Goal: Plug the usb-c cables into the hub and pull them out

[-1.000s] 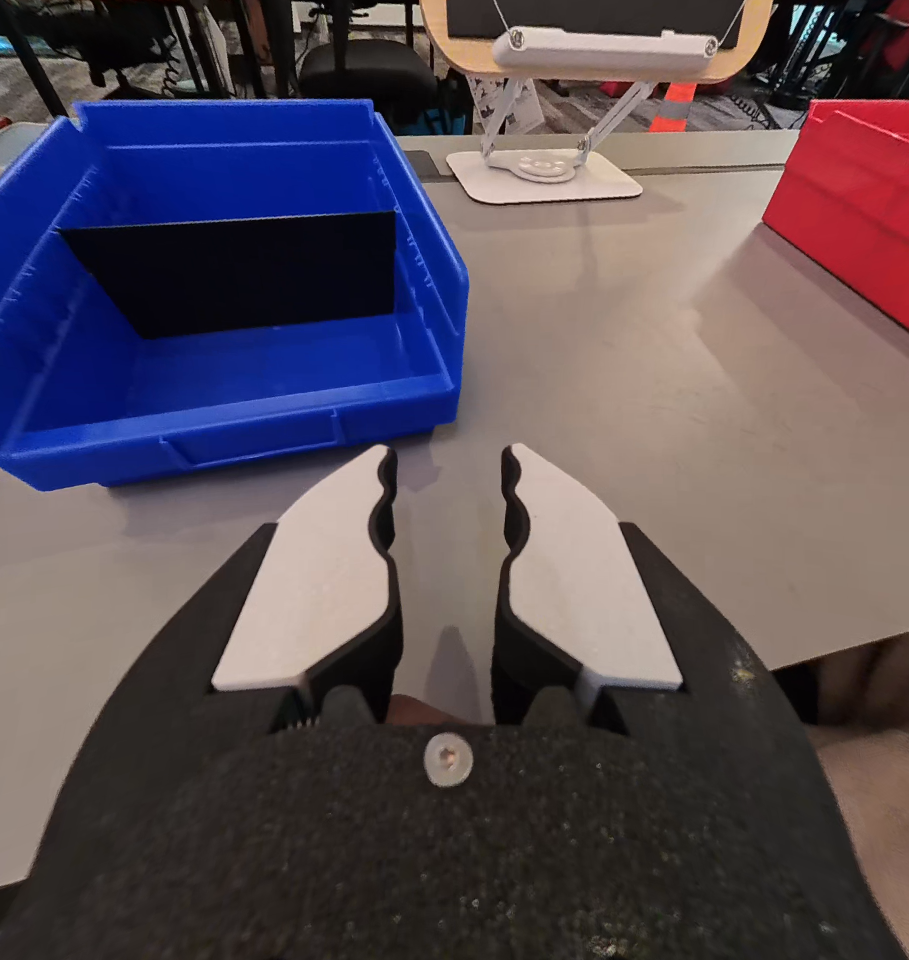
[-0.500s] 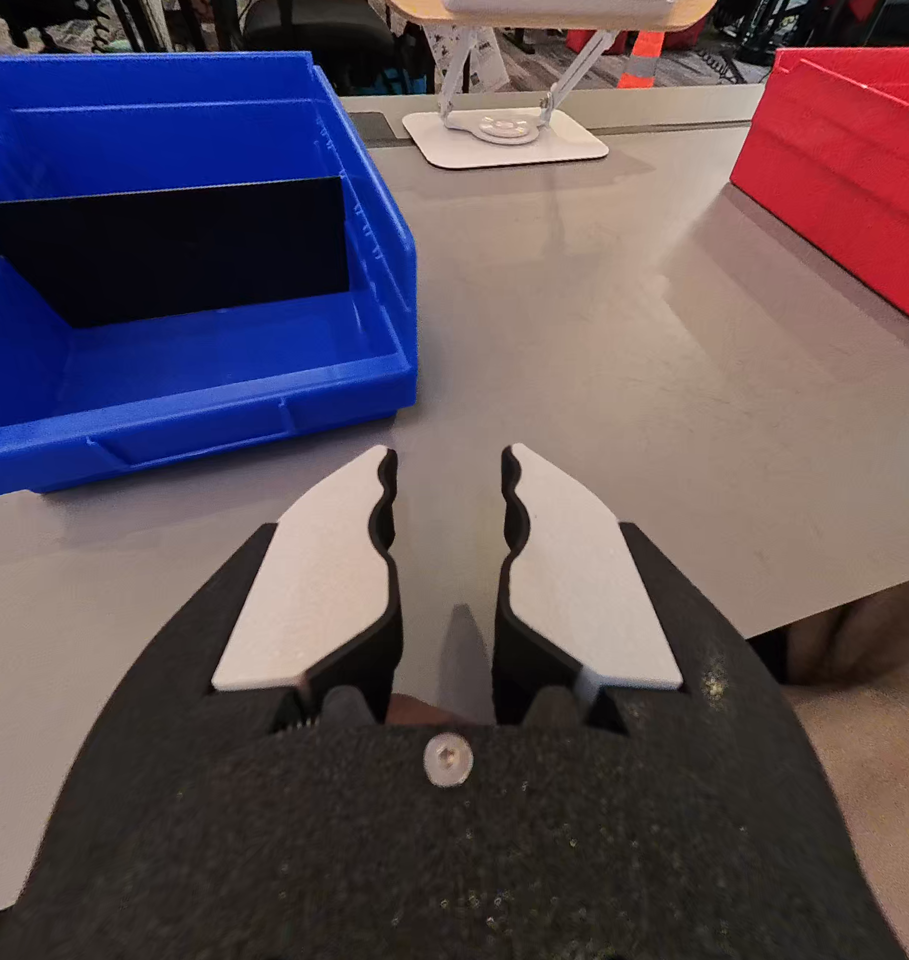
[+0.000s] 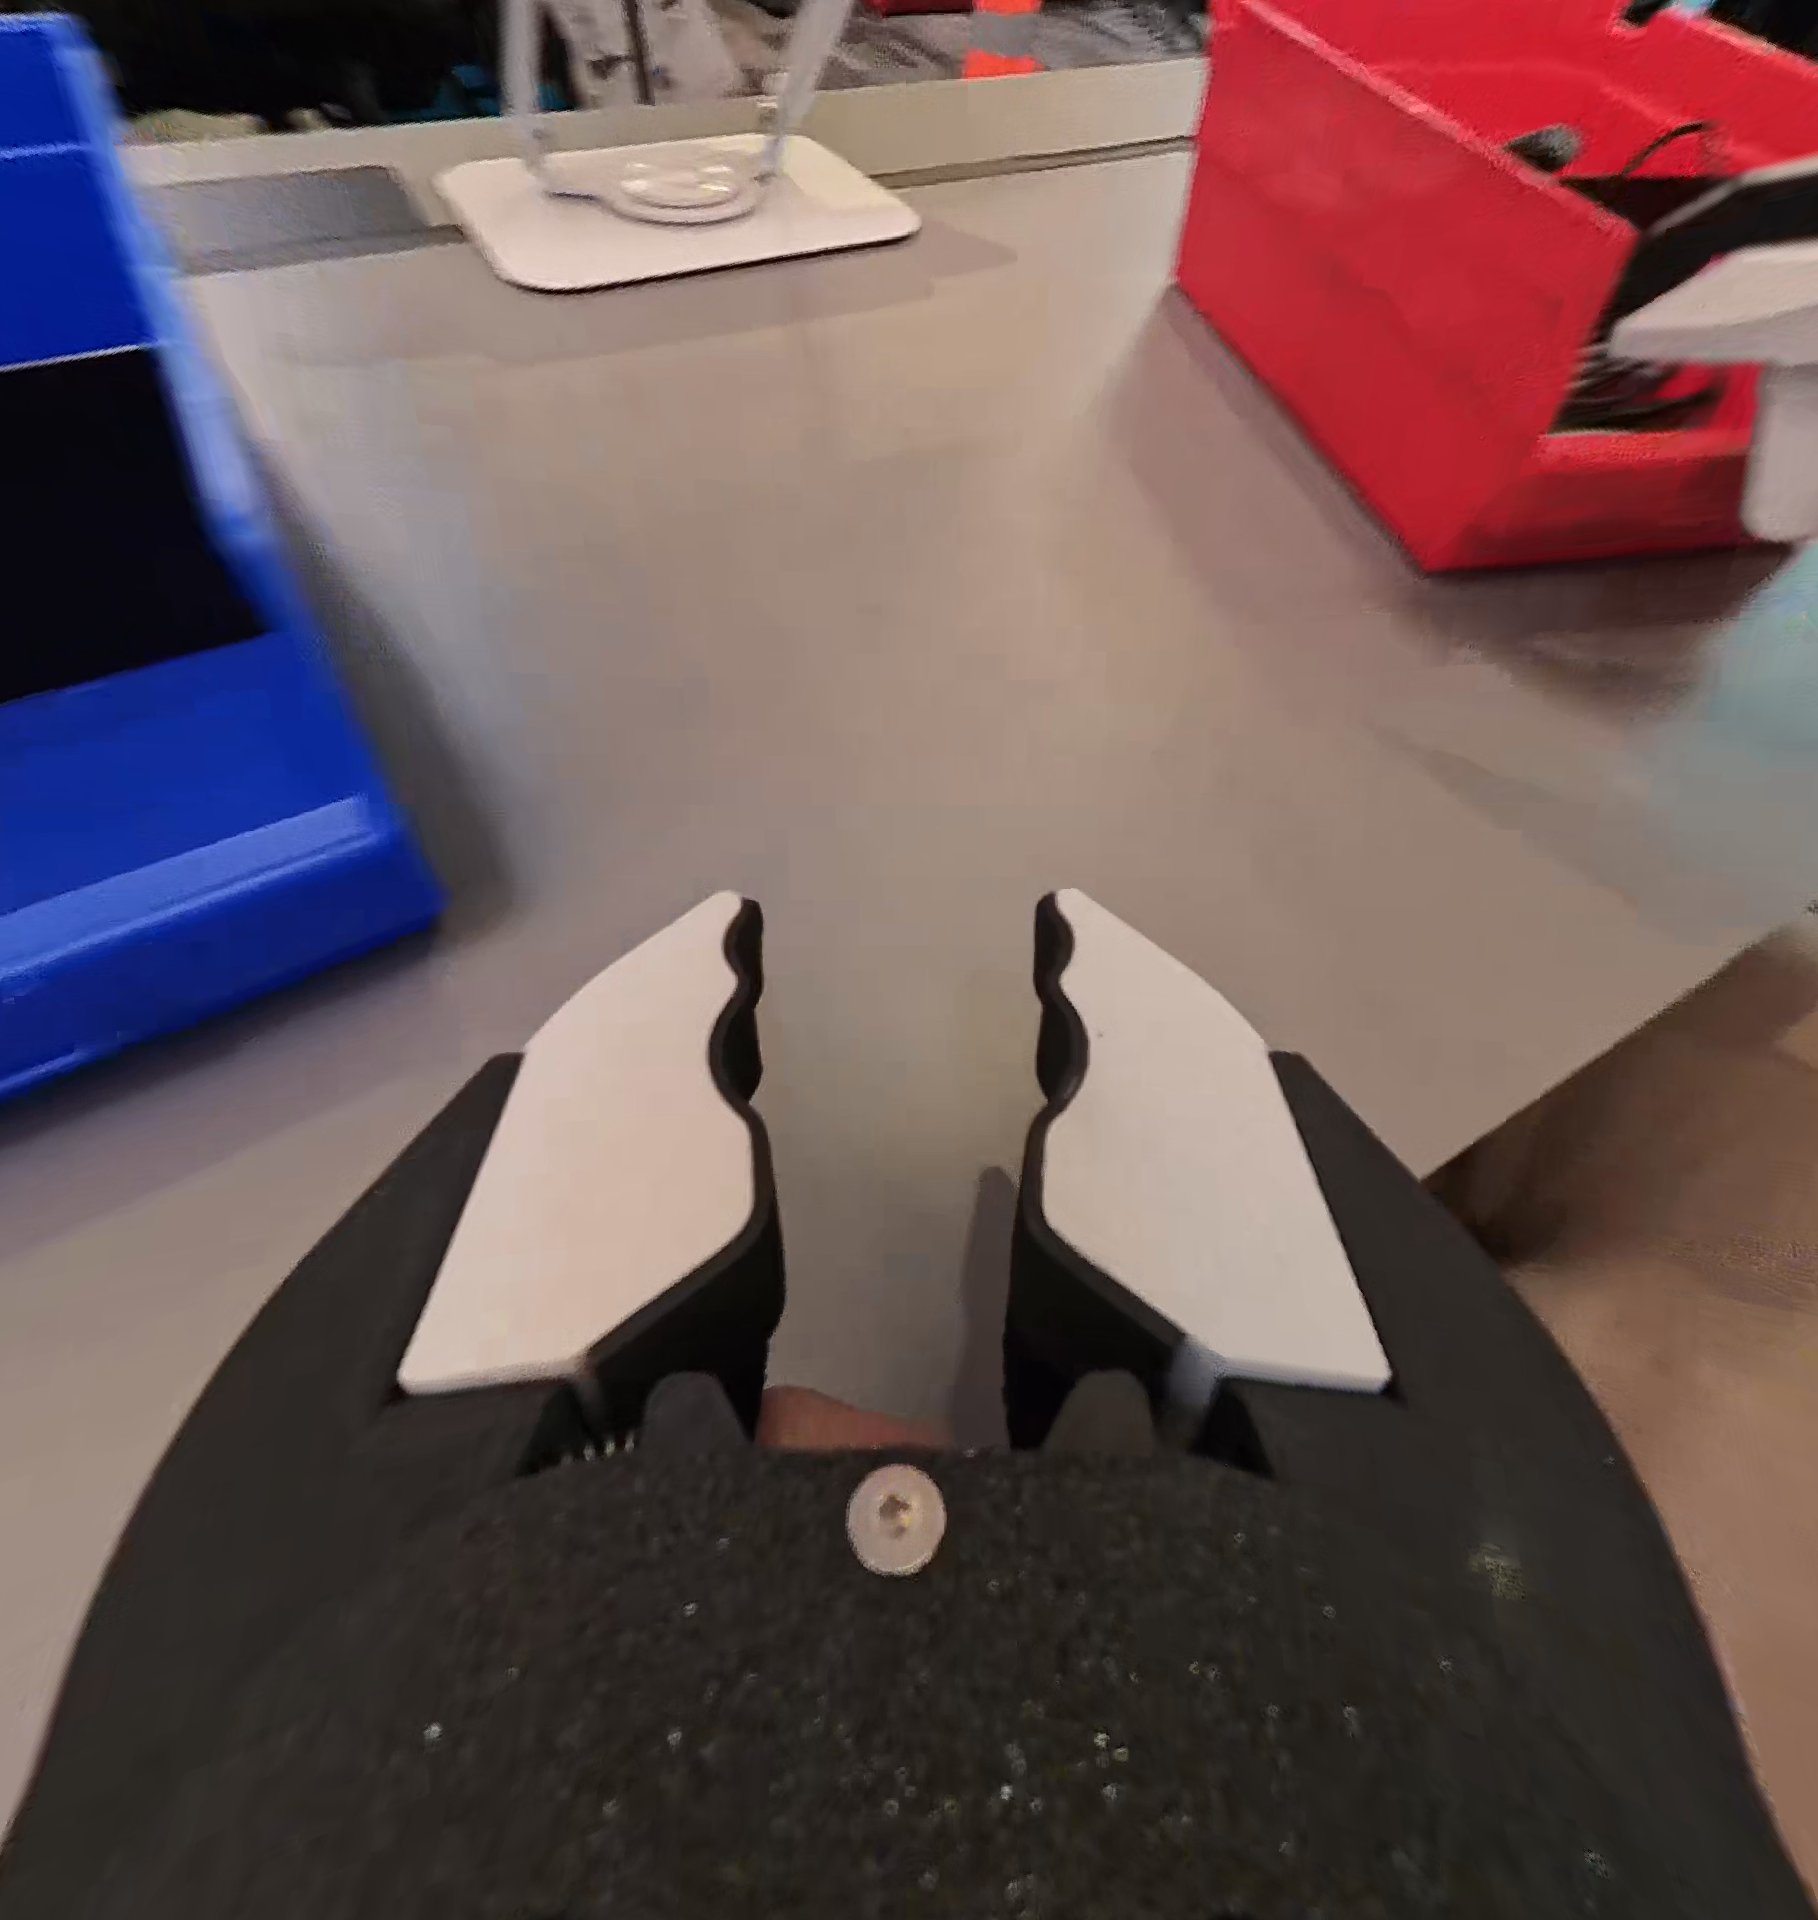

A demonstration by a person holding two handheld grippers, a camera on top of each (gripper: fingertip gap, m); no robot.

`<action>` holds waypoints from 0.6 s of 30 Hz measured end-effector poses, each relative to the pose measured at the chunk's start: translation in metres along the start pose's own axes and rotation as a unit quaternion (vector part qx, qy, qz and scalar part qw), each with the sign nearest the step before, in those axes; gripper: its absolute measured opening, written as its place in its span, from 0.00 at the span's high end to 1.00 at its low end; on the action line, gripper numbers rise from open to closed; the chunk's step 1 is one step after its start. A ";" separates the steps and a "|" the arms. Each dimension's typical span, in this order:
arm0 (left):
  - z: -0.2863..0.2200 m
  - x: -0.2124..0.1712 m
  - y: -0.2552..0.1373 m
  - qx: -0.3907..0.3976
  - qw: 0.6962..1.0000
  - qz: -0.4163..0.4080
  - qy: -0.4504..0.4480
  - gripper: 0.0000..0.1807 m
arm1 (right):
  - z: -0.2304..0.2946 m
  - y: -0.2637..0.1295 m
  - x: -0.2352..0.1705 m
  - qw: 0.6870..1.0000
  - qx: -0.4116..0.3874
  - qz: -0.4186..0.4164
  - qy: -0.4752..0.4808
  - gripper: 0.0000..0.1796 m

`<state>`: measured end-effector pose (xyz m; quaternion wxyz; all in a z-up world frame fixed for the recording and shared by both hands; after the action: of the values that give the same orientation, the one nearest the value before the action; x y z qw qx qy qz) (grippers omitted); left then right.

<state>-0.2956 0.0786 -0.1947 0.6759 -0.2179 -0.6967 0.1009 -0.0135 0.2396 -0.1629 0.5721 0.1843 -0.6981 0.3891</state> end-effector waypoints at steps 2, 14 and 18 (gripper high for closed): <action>-0.019 0.008 0.019 -0.037 0.999 0.005 -0.002 0.73 | -0.018 -0.026 0.007 0.993 -0.114 -0.032 -0.023 0.66; -0.149 0.089 0.175 -0.129 0.990 0.016 0.052 0.76 | -0.110 -0.082 -0.046 0.924 -0.371 0.036 0.087 0.76; -0.161 0.087 0.203 -0.134 0.990 0.047 0.027 0.90 | -0.113 -0.068 -0.061 0.937 -0.314 0.050 0.144 0.90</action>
<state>-0.1026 0.2716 -0.1944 0.6541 -0.3413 -0.6743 0.0321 0.1252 0.2704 -0.1934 0.6753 -0.0978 -0.7029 0.2006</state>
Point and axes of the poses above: each gripper's, where its closed fingertips meet, y out along the fingers, x out of its top, z = x × y across the jaws, the point moved 8 cm from there along -y, back along the fingers, and after that the axes turned 1 degree about -y, right-handed, at the moved point
